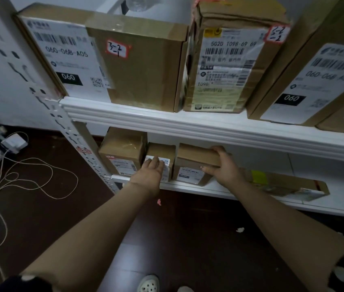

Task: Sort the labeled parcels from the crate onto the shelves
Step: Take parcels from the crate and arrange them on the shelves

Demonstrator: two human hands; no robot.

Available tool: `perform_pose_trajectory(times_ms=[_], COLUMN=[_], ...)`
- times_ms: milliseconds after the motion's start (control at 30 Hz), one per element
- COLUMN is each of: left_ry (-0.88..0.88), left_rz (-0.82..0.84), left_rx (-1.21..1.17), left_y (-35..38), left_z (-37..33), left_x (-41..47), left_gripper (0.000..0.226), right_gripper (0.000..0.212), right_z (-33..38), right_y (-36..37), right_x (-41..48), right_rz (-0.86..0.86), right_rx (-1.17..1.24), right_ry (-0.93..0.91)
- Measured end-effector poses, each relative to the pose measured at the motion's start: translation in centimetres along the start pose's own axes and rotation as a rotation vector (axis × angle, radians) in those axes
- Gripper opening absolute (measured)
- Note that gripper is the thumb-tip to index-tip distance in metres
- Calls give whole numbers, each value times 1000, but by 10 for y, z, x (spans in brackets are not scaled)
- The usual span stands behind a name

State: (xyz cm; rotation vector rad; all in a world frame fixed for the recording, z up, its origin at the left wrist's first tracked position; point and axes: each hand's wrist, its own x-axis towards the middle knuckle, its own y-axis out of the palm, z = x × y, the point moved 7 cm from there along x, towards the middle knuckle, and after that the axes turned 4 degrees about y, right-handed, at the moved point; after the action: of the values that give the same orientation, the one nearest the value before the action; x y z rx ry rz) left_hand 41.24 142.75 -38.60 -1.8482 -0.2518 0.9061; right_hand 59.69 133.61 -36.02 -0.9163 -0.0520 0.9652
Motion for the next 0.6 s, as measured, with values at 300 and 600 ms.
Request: perform_pose_trajectory(times_ms=[300, 600], left_ry=[-8, -1], left_rz=[-47, -38], left_rx=[8, -20], left_y=[-3, -1], left_z=[1, 1], left_x=[2, 2], left_gripper=[80, 84], right_gripper=[79, 97], right_z=[0, -6], right_y=[4, 4], right_x=[6, 8], right_rz=[-3, -7], right_rx=[18, 107], right_ry=[16, 65])
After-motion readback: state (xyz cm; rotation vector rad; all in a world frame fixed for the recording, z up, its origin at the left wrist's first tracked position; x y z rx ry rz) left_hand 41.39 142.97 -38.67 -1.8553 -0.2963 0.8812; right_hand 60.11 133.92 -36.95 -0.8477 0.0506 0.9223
